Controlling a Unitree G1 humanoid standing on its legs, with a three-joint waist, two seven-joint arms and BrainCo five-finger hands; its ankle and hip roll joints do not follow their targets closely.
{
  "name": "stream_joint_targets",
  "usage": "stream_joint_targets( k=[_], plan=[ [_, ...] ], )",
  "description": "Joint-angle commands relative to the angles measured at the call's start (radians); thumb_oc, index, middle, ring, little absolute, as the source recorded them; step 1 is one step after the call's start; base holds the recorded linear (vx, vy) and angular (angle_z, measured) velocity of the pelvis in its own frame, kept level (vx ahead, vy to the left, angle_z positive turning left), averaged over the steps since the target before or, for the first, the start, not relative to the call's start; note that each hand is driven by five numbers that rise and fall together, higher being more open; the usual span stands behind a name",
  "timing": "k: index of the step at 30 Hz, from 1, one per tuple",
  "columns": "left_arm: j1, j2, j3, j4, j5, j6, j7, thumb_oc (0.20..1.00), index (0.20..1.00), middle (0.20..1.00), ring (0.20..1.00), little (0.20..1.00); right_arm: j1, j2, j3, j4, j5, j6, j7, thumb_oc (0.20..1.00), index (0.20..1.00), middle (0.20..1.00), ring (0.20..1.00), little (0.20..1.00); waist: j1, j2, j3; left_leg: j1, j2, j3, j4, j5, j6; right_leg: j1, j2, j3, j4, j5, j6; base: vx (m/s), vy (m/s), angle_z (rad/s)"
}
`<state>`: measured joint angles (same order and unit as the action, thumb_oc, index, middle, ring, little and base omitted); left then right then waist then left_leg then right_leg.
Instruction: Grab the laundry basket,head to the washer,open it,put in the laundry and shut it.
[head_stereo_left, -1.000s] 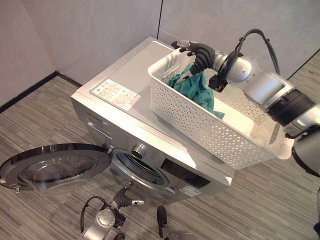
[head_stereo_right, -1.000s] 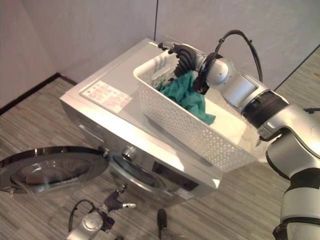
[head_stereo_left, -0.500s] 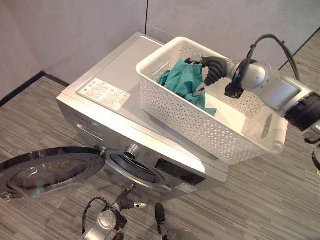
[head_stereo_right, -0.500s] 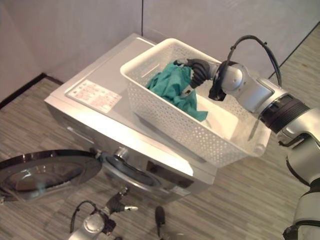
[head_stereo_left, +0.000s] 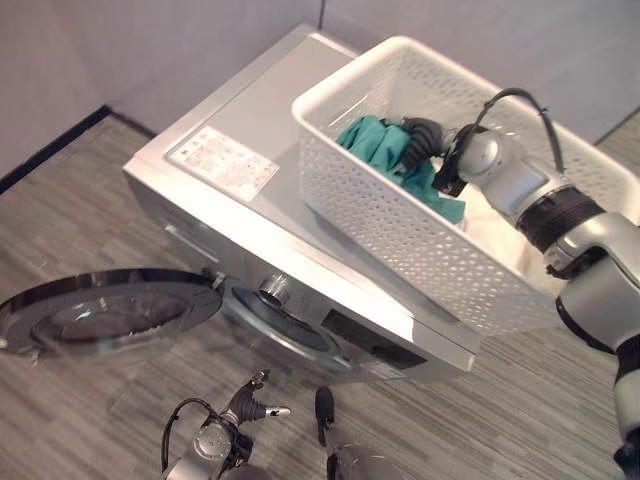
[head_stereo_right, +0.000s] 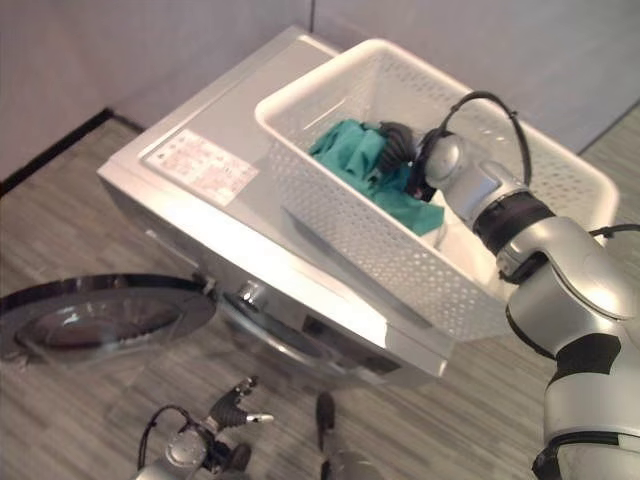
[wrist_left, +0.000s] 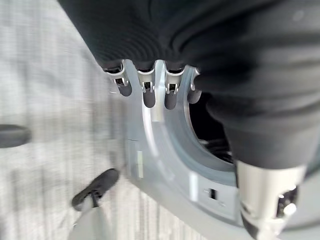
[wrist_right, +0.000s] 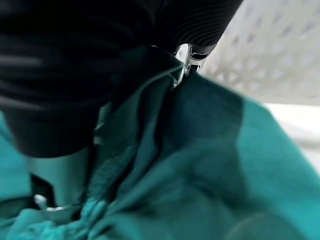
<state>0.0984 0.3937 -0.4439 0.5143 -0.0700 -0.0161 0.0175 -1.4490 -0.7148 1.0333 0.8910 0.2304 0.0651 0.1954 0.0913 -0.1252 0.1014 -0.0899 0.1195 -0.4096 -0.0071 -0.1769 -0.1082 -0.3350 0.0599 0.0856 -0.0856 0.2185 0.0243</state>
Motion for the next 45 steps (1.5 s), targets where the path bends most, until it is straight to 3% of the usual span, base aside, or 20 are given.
stream_joint_targets(
  k=[1,5,6,14,24,32,34,45],
  plan=[
    [-0.065,0.039,-0.021,-0.054,-0.023,-0.037,-0.003,1.000,1.000,1.000,1.000,1.000,-0.117,-0.031,0.025,0.102,-0.077,0.018,-0.021,1.000,1.000,1.000,1.000,1.000,0.050,-0.023,0.079,0.056,-0.007,-0.057,-0.054,0.133,0.056,-0.037,-0.121,0.006,0.079,-0.092,0.104,0.00,-0.091,0.22],
    [-0.062,0.048,-0.028,-0.082,-0.022,-0.034,-0.014,1.000,1.000,1.000,1.000,1.000,-0.099,-0.040,0.027,0.136,-0.101,0.025,-0.010,1.000,1.000,1.000,1.000,1.000,0.061,-0.018,0.094,0.039,-0.005,-0.071,-0.054,0.141,0.054,-0.045,-0.118,-0.004,0.084,-0.099,0.101,0.00,-0.041,0.27],
    [-0.063,0.049,-0.027,-0.085,-0.023,-0.033,-0.014,1.000,1.000,1.000,1.000,1.000,-0.090,-0.044,0.024,0.142,-0.101,0.029,-0.007,0.200,0.200,0.200,0.200,0.200,0.062,-0.017,0.096,0.037,-0.004,-0.074,-0.055,0.145,0.053,-0.047,-0.117,-0.007,0.086,-0.100,0.100,-0.02,-0.029,0.06],
    [-0.094,0.030,-0.022,-0.064,-0.017,-0.035,0.004,1.000,1.000,1.000,1.000,1.000,-0.098,-0.083,0.025,0.065,-0.045,0.020,-0.013,0.200,0.200,0.200,0.200,0.200,0.052,-0.011,0.100,0.043,0.003,-0.064,-0.071,0.156,0.047,-0.051,-0.111,-0.003,0.091,-0.106,0.101,-0.01,0.002,0.00],
    [-0.103,0.027,-0.012,-0.016,-0.013,-0.036,-0.003,1.000,1.000,1.000,1.000,1.000,-0.206,-0.168,0.015,-0.018,0.069,-0.011,-0.053,0.200,0.200,0.200,0.200,0.200,0.020,-0.023,0.048,0.094,0.012,-0.042,-0.079,0.140,0.041,-0.013,-0.107,0.009,0.090,-0.112,0.103,0.01,0.006,-0.04],
    [-0.129,0.031,-0.020,0.063,0.006,-0.058,-0.002,1.000,1.000,1.000,1.000,1.000,-0.444,-0.319,-0.035,0.188,0.326,-0.087,-0.150,0.200,0.200,0.200,0.200,0.200,-0.014,-0.038,-0.029,0.153,0.019,-0.026,-0.080,0.115,0.037,0.044,-0.104,0.011,0.078,-0.116,0.111,0.01,0.003,-0.02],
    [-0.135,0.033,-0.020,0.073,0.009,-0.059,-0.002,1.000,1.000,1.000,1.000,1.000,-0.471,-0.324,-0.034,0.214,0.347,-0.095,-0.157,0.200,0.200,0.200,0.200,0.200,-0.018,-0.037,-0.036,0.159,0.019,-0.024,-0.080,0.111,0.038,0.052,-0.103,0.010,0.075,-0.117,0.111,0.03,0.011,-0.07],
    [-0.160,0.036,-0.020,0.114,0.008,-0.061,0.041,1.000,1.000,1.000,1.000,1.000,-0.609,-0.295,-0.006,0.344,0.195,-0.091,-0.333,0.200,0.200,0.200,0.200,0.200,-0.052,-0.035,-0.096,0.200,0.009,-0.013,-0.078,0.100,0.043,0.079,-0.109,0.031,0.082,-0.107,0.115,0.00,0.006,-0.03]
  ],
)
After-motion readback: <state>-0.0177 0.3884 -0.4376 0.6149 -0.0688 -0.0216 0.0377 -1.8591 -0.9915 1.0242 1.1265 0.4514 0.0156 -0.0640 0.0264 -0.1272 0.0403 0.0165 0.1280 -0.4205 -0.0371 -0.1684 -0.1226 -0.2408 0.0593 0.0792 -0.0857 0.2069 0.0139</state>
